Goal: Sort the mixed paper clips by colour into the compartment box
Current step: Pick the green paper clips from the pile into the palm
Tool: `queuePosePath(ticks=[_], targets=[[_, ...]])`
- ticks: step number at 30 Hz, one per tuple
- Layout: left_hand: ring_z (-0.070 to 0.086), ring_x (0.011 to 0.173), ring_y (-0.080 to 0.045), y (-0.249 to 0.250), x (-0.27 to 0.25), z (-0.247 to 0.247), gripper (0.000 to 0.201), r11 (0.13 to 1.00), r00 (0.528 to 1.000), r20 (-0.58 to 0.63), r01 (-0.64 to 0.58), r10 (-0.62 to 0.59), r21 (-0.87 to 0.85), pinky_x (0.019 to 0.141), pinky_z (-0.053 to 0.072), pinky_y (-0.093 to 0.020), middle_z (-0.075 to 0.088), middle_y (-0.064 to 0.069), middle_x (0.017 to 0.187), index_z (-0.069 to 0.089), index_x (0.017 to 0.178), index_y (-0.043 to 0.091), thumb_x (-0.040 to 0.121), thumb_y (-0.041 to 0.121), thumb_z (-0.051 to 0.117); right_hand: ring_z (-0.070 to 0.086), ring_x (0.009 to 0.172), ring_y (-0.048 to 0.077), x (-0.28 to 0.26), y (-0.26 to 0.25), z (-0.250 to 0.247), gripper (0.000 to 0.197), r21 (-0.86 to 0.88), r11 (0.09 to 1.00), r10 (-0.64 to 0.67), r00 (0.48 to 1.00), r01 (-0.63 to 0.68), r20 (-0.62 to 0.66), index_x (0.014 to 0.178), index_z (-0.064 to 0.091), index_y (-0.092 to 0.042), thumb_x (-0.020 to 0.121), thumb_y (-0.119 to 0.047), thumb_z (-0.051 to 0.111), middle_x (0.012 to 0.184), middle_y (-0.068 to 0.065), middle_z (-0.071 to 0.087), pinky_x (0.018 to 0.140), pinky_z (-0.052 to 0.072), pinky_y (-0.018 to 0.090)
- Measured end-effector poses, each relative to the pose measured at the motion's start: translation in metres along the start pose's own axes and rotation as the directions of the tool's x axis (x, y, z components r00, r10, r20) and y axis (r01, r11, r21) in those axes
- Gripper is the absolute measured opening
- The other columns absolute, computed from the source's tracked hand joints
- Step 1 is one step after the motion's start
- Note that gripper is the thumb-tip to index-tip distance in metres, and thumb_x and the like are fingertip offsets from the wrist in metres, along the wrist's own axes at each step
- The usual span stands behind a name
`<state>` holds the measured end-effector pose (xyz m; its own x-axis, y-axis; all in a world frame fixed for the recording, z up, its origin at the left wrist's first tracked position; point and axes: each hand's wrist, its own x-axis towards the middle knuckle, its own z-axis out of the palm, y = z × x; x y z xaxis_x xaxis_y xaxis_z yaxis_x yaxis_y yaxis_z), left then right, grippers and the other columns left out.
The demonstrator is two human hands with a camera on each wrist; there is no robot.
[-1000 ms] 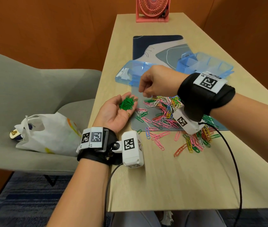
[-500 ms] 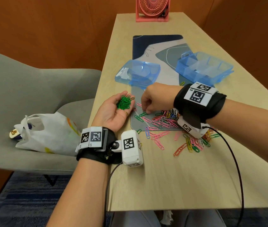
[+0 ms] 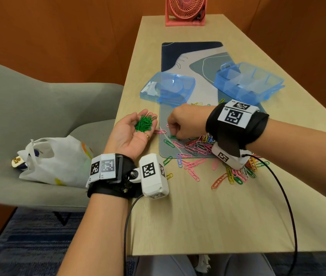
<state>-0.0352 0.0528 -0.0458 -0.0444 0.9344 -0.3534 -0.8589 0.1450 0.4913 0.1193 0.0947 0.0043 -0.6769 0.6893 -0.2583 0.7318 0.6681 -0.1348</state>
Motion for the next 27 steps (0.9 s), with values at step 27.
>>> queuePosePath(ticks=[27], targets=[[0.059, 0.085, -0.026, -0.008, -0.002, 0.004, 0.029, 0.999, 0.999, -0.033, 0.010, -0.008, 0.051, 0.070, 0.056, -0.032, 0.064, -0.015, 0.081, 0.055, 0.086, -0.002, 0.099, 0.014, 0.035, 0.046, 0.059, 0.006, -0.002, -0.009, -0.003, 0.018, 0.154, 0.988, 0.007, 0.999, 0.001, -0.052, 0.066, 0.054, -0.022, 0.076, -0.014, 0.066, 0.064, -0.009, 0.052, 0.053, 0.040, 0.019]])
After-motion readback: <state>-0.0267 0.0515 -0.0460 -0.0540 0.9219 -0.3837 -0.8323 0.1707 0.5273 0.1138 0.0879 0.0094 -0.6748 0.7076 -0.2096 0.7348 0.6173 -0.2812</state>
